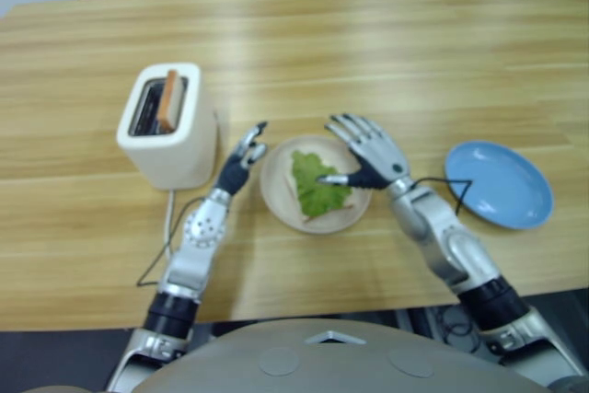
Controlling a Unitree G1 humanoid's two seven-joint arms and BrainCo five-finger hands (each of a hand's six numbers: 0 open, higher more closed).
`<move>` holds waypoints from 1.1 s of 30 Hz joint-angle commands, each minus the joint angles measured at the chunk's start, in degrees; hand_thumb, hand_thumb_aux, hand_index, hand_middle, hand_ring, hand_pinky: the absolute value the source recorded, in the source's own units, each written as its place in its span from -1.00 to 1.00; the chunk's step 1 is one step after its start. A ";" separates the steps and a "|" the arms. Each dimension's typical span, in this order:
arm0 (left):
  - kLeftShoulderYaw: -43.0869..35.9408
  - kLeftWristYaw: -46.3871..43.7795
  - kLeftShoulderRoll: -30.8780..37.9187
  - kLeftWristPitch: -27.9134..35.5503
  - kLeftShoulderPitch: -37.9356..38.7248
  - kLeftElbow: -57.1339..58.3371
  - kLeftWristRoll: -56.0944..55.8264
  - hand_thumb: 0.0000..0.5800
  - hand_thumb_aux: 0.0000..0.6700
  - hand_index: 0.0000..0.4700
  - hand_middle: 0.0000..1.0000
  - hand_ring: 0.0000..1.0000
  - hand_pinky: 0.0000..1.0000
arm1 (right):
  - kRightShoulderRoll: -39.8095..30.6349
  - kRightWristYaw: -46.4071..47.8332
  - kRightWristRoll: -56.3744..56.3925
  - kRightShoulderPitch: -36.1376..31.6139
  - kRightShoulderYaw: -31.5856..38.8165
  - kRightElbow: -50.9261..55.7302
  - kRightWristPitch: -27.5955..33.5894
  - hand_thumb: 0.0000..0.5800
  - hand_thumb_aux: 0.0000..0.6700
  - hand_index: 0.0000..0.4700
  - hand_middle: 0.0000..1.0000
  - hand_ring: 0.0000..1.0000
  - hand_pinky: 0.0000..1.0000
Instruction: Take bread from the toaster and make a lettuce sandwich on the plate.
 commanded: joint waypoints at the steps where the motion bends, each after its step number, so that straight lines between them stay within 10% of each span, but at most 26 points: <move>1: 0.41 0.36 1.26 0.05 0.11 -1.71 2.09 -1.00 -1.00 -1.00 -1.00 -1.00 -1.00 | -1.66 2.20 3.77 1.07 -7.68 -5.38 1.54 -1.00 -1.00 -1.00 -1.00 -1.00 -1.00; 11: 11.48 -2.84 15.94 10.37 -7.33 -27.06 20.58 -1.00 -1.00 -1.00 -1.00 -1.00 -1.00 | 2.11 2.38 14.21 5.27 -16.32 -0.81 1.53 -1.00 -1.00 -1.00 -1.00 -1.00 -1.00; 33: 4.78 2.63 28.00 21.62 -13.56 6.39 41.56 -1.00 -1.00 -1.00 -1.00 -1.00 -1.00 | 4.67 -1.18 10.88 7.19 -14.32 4.27 1.27 -1.00 -1.00 -1.00 -1.00 -1.00 -1.00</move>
